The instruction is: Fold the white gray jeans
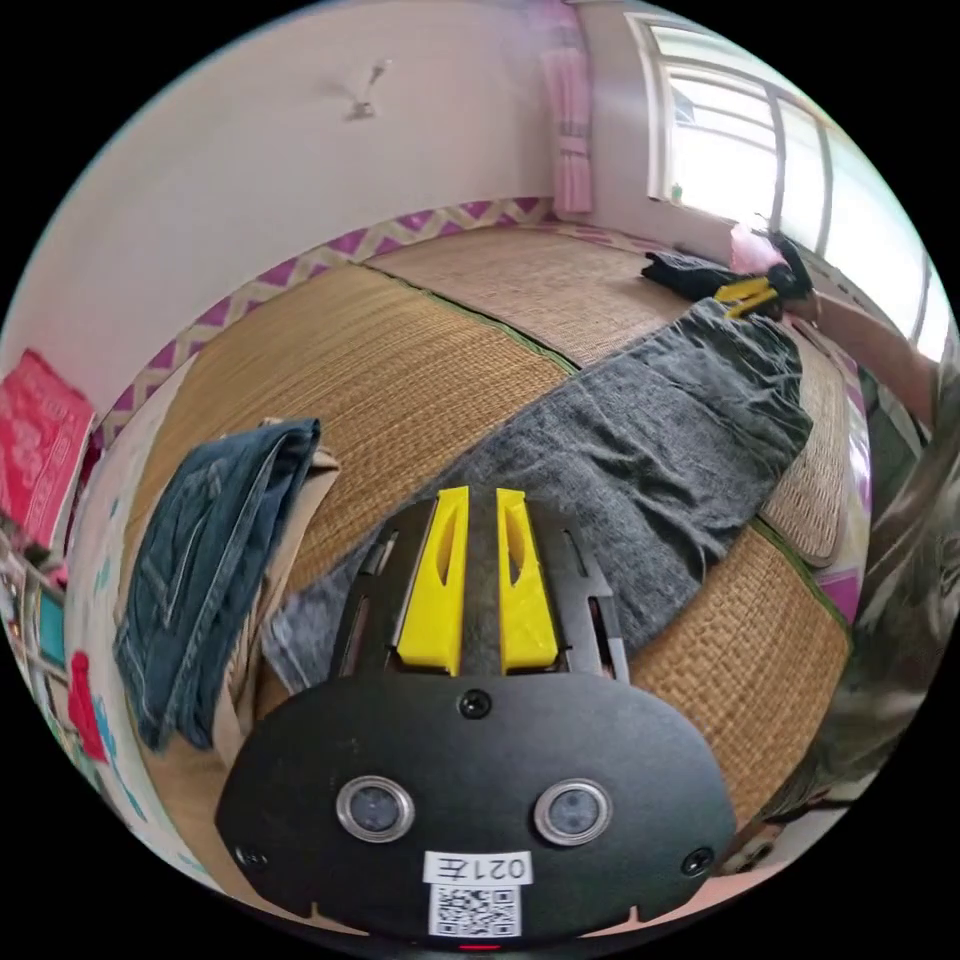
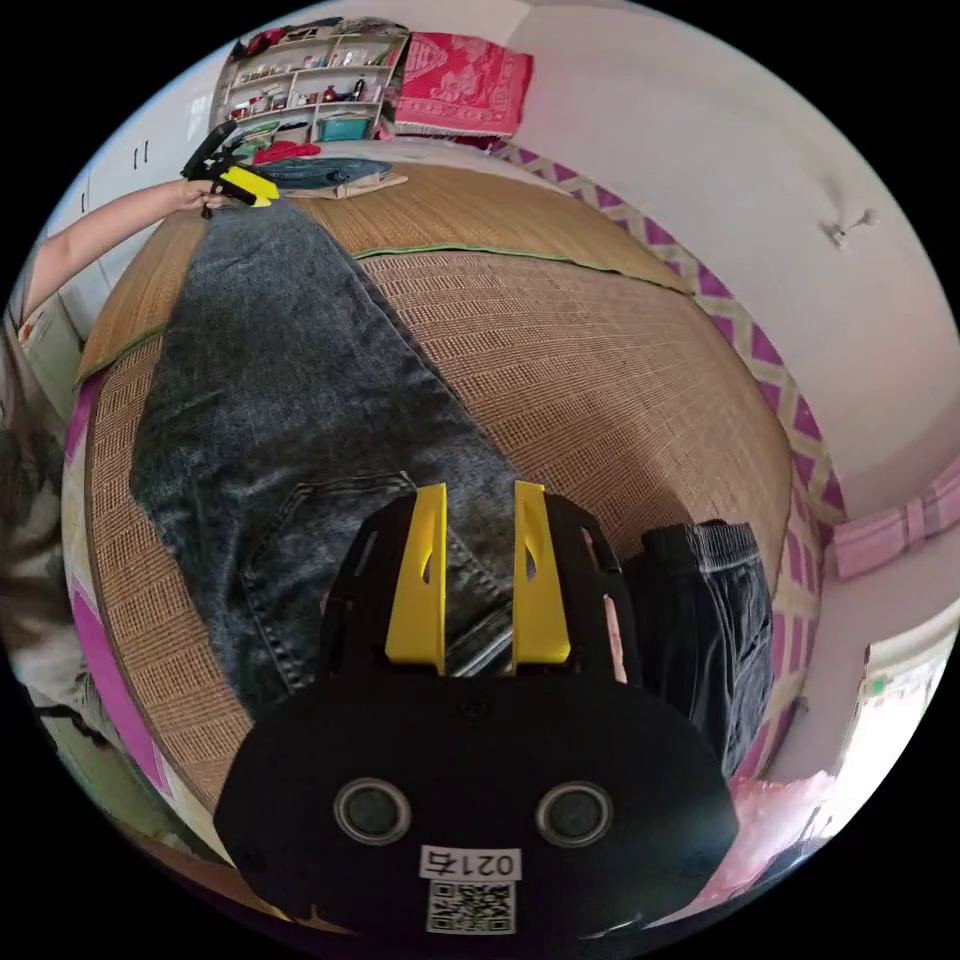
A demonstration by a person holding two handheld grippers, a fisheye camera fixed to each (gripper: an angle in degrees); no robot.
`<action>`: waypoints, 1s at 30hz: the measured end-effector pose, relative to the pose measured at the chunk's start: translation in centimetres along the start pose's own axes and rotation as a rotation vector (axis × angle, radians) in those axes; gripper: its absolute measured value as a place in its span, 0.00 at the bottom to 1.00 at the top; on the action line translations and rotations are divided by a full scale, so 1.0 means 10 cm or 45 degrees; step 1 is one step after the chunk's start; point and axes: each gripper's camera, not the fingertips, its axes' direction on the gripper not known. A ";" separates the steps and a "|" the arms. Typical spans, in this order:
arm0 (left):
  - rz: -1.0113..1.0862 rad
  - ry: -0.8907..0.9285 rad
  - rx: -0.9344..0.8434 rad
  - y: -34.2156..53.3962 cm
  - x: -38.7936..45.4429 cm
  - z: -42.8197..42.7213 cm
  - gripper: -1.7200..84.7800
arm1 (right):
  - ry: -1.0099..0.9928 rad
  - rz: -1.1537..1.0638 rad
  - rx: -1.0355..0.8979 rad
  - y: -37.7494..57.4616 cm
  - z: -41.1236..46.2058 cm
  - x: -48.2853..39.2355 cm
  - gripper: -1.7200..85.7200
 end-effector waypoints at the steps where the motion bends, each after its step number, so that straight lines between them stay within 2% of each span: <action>1: 0.027 0.039 -0.032 -0.14 -0.05 0.15 0.11 | -0.038 -0.029 -0.034 -0.08 0.04 0.23 0.14; 5: 0.062 0.126 -0.127 -0.44 -0.19 0.56 0.13 | -0.248 -0.090 -0.158 -0.26 0.23 0.96 0.14; 9: 0.085 0.244 -0.233 -0.65 -0.24 0.97 0.13 | -0.379 -0.115 -0.177 -0.26 0.27 1.38 0.13; 13: 0.112 0.235 -0.245 -0.80 -0.19 1.19 0.09 | -0.395 -0.135 -0.090 -0.10 0.04 1.70 0.05; 18: 0.141 0.230 -0.187 -0.79 -0.06 1.25 0.02 | -0.412 -0.138 0.037 0.23 -0.32 1.89 0.02; 23: 0.145 0.188 0.050 -0.54 0.22 0.79 0.01 | -0.250 -0.206 0.198 0.68 -1.03 1.63 0.02; 30: 0.215 0.160 0.345 0.48 1.40 -0.60 0.01 | -0.183 -0.278 0.404 1.74 -2.26 0.65 0.01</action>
